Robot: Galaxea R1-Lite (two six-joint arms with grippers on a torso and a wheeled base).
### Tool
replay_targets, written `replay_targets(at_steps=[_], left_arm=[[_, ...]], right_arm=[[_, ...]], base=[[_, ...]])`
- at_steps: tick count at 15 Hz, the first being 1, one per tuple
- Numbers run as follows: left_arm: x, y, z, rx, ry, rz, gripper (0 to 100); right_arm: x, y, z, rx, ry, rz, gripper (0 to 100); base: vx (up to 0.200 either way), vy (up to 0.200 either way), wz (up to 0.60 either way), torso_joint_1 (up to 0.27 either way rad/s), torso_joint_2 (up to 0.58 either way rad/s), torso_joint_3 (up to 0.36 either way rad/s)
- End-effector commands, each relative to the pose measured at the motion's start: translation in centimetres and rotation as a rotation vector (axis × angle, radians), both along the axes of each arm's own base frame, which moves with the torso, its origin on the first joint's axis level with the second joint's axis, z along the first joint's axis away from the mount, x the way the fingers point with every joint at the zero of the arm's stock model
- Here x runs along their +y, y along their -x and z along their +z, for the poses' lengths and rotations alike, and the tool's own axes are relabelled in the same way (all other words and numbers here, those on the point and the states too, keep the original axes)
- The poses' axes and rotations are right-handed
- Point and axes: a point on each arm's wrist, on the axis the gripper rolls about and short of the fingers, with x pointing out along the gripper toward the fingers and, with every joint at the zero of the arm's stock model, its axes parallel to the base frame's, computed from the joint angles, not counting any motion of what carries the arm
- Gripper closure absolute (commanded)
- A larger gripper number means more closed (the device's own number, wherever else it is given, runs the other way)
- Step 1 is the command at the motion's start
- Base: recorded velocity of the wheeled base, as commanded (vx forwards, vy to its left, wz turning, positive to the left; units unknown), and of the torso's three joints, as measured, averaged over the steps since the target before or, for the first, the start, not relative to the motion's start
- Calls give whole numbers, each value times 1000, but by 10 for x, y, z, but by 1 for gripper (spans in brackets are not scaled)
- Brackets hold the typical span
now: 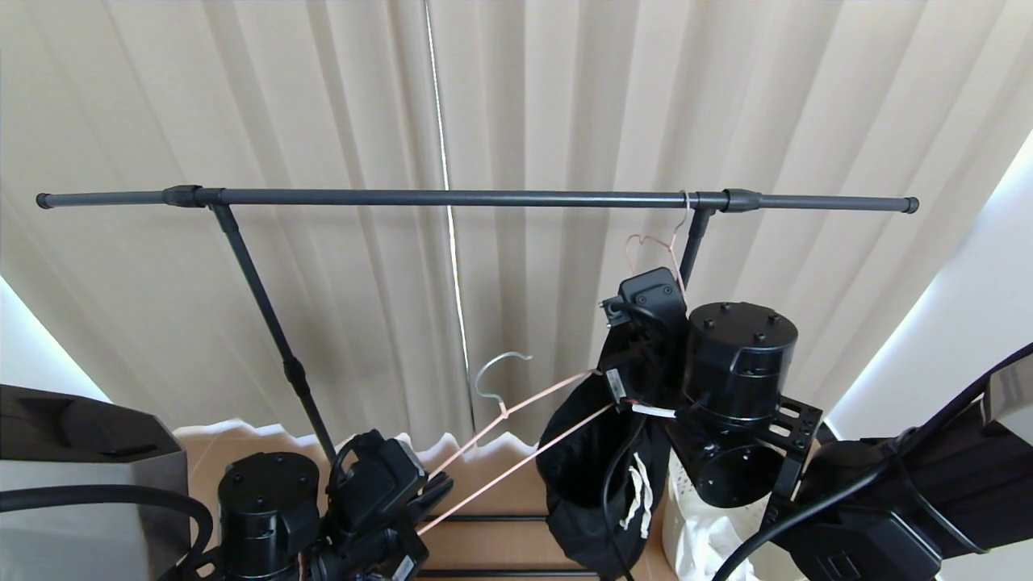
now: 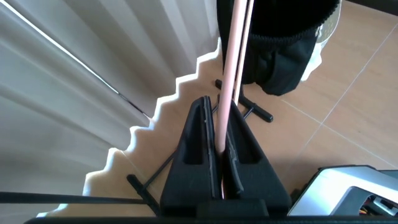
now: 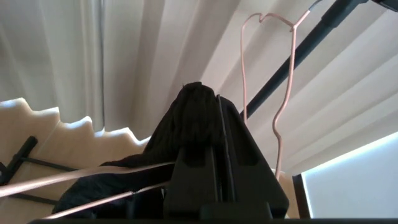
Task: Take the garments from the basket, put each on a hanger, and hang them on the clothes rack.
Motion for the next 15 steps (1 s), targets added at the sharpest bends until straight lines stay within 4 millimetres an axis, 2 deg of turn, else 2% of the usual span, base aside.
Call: replay_targets(at_steps=[1,6,15], left_arm=[[1,1,7,-24,16,0,100],[1,0,14,-41,48,11,100],[0,-2,13,-43,48,21,100]], right_arm=[[3,-6,0,-7,-19,-14,100],[9,-3,1,-10,-35,-6,100],[37,27,13,-41,-90,38,100]], base=[[0,0,0,0,0,0],[0,0,0,0,0,0],[0,0,0,0,0,0]])
